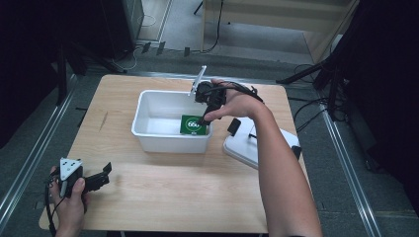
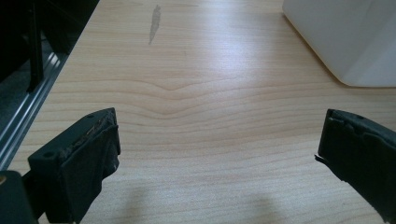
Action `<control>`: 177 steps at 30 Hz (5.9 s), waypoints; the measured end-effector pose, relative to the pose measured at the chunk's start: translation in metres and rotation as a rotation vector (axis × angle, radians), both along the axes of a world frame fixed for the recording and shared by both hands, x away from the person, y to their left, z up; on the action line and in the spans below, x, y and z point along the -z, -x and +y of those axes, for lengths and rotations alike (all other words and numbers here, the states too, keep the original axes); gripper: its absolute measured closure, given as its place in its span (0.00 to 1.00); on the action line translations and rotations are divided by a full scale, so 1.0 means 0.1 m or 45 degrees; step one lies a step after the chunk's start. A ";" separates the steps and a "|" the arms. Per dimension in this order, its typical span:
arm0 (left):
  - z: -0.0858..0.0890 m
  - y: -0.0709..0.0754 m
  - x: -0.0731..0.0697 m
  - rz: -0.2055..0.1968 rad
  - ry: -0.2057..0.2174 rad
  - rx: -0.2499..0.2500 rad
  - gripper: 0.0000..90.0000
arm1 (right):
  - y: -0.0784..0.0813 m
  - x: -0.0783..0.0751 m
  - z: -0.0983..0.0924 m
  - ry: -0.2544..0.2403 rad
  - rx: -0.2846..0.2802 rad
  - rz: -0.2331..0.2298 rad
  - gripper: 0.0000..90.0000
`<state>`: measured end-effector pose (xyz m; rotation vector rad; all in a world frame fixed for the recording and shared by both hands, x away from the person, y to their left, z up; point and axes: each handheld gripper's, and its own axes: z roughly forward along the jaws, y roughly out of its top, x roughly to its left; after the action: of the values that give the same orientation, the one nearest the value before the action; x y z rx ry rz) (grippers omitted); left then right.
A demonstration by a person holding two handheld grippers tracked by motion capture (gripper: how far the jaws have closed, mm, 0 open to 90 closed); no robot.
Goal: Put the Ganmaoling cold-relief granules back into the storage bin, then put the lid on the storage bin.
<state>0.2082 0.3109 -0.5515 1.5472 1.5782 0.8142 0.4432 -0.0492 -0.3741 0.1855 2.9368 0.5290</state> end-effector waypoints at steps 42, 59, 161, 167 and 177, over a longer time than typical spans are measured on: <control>-0.02 0.00 0.00 0.008 -0.024 -0.005 0.00 | 0.21 0.03 -1.17 -0.032 0.188 -0.040 0.15; -0.03 0.00 0.00 0.014 -0.040 -0.006 0.00 | 0.28 0.26 -1.58 -0.040 0.275 -0.045 0.21; -0.03 -0.01 0.00 0.021 -0.036 0.000 0.00 | 0.28 0.13 -2.00 -0.023 0.307 -0.197 0.95; -0.03 -0.01 0.00 0.023 -0.036 0.000 0.00 | 0.26 -0.01 -1.99 -0.025 0.297 -0.209 0.95; -0.03 -0.01 0.00 0.023 -0.032 -0.001 0.00 | 0.25 -0.26 -1.87 -0.040 0.259 -0.234 0.95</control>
<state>0.2088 0.3083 -0.5516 1.5755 1.5872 0.8255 0.4182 -0.2361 -0.3480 0.4111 2.6935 0.5312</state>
